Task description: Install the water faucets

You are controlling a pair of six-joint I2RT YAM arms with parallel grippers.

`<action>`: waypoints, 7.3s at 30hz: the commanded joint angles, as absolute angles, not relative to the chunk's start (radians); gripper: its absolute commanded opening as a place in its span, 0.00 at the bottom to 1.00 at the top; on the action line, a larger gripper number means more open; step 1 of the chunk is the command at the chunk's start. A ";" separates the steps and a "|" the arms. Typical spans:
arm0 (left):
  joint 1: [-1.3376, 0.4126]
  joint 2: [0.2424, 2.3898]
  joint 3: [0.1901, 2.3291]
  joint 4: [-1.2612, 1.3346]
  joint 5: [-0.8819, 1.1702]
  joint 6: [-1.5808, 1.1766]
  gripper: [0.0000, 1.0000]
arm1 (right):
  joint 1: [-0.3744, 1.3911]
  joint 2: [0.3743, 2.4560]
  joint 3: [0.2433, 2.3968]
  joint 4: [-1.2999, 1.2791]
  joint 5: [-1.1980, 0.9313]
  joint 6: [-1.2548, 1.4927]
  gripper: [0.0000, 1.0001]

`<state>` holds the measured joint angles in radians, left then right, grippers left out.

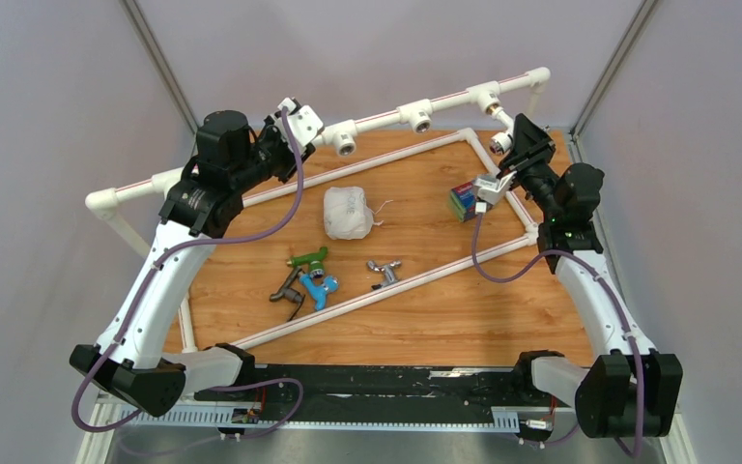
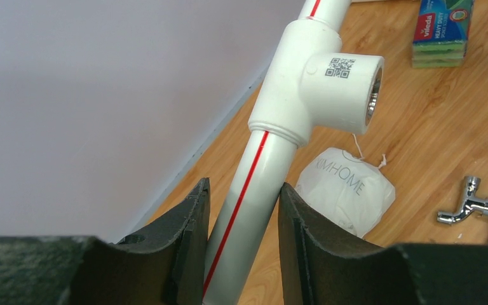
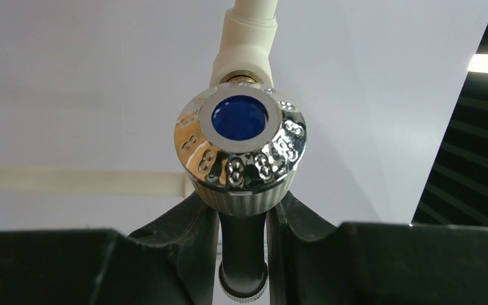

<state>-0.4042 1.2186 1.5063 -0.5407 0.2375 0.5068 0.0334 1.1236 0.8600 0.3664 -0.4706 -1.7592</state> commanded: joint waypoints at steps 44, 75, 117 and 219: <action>-0.431 1.106 1.511 -0.695 0.281 0.290 0.36 | 0.061 1.212 0.873 0.610 -0.569 -0.844 0.00; -0.431 1.427 1.755 -0.775 0.006 0.802 0.76 | 0.037 1.255 0.896 0.486 -0.545 -1.245 0.00; -0.431 1.387 1.660 -0.793 0.124 0.782 0.00 | 0.087 1.278 1.011 0.357 -0.469 -1.500 0.00; -0.557 1.600 2.189 -0.856 0.222 0.468 0.74 | 0.087 0.880 0.666 0.575 -0.385 -1.489 0.00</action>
